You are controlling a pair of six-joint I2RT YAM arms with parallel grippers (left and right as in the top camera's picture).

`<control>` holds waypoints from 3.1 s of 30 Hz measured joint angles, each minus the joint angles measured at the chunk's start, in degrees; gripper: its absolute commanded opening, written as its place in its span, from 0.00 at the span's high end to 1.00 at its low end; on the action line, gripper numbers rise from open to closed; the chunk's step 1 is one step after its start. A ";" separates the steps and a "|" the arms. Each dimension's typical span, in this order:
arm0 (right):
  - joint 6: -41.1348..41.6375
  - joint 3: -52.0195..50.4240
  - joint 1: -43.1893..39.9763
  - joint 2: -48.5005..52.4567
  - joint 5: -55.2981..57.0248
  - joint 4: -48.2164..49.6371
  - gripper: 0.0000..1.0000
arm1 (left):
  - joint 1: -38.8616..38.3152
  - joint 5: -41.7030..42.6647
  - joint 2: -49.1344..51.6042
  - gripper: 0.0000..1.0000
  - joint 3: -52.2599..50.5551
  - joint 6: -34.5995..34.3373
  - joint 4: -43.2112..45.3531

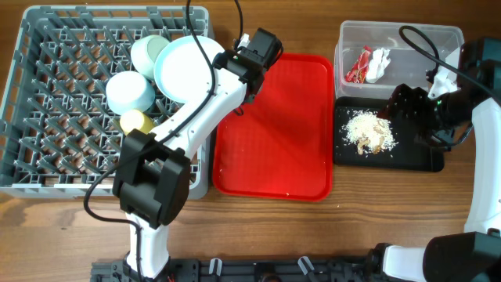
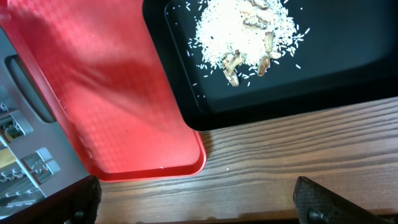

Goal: Sort waste into correct bins and load items into the dishwasher rack
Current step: 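Lower the plate upright into a rack slot and open the left gripper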

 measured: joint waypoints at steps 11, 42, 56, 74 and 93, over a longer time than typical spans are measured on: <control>0.00 0.00 0.00 0.00 0.00 -0.02 0.00 | 0.00 -0.22 0.52 0.66 0.00 0.02 -0.70; 0.00 0.00 0.00 0.00 0.00 -0.17 0.00 | -0.17 -10.08 2.82 0.96 0.02 0.26 -2.38; 0.00 0.00 0.00 0.00 0.00 -0.17 0.00 | -4.26 -11.47 -1.49 0.96 0.00 0.24 -1.20; 0.00 0.00 0.00 0.00 0.00 -0.20 0.00 | 3.58 22.49 -16.98 0.96 -0.11 -5.20 4.42; 0.00 0.00 0.00 0.00 0.00 -0.20 0.00 | 27.98 65.61 -16.92 0.96 -0.13 -14.86 7.74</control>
